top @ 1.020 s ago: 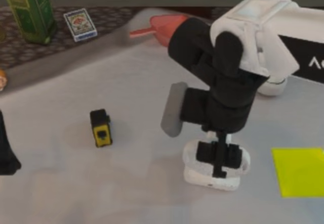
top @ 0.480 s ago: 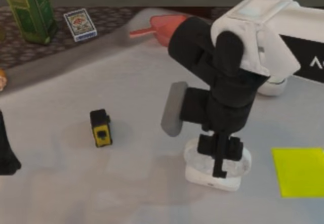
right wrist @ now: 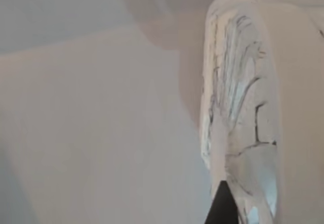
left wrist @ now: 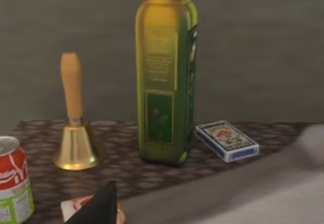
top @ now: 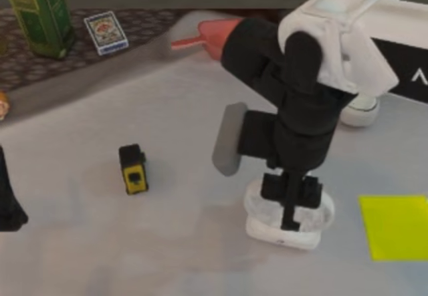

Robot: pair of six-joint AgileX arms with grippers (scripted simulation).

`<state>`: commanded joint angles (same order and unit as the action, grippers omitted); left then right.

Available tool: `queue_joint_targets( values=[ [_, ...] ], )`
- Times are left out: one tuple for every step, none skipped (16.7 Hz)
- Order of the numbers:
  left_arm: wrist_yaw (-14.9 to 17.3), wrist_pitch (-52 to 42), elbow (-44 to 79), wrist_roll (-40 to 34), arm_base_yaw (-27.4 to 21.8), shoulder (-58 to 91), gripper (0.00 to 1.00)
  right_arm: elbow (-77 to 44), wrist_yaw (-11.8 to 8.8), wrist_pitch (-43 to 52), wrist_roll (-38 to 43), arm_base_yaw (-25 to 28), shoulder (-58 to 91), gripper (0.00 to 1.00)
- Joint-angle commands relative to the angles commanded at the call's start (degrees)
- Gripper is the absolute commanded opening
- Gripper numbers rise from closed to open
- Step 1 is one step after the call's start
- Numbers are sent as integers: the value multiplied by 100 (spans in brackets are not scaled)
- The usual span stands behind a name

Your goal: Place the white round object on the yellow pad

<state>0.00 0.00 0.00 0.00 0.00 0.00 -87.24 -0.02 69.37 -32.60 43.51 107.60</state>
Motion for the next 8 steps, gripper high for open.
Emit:
queue_joint_targets(
  values=[
    [0,0,0,0,0,0,100,-147,0,159,0,5,-1,0],
    [0,0,0,0,0,0,100,-309,0,335,-2,13,-7,0],
    [0,0,0,0,0,0,100,-473,0,512,-7,22,-18,0],
    [0,0,0,0,0,0,100,-625,0,671,-13,33,-33,0],
    [0,0,0,0,0,0,100,-750,0,797,-15,38,-49,0],
    [0,0,0,0,0,0,100,-826,0,873,-13,37,-63,0],
    [0,0,0,0,0,0,100,-843,0,890,-12,37,-66,0],
    [0,0,0,0,0,0,100,-843,0,890,-12,37,-66,0]
  ],
)
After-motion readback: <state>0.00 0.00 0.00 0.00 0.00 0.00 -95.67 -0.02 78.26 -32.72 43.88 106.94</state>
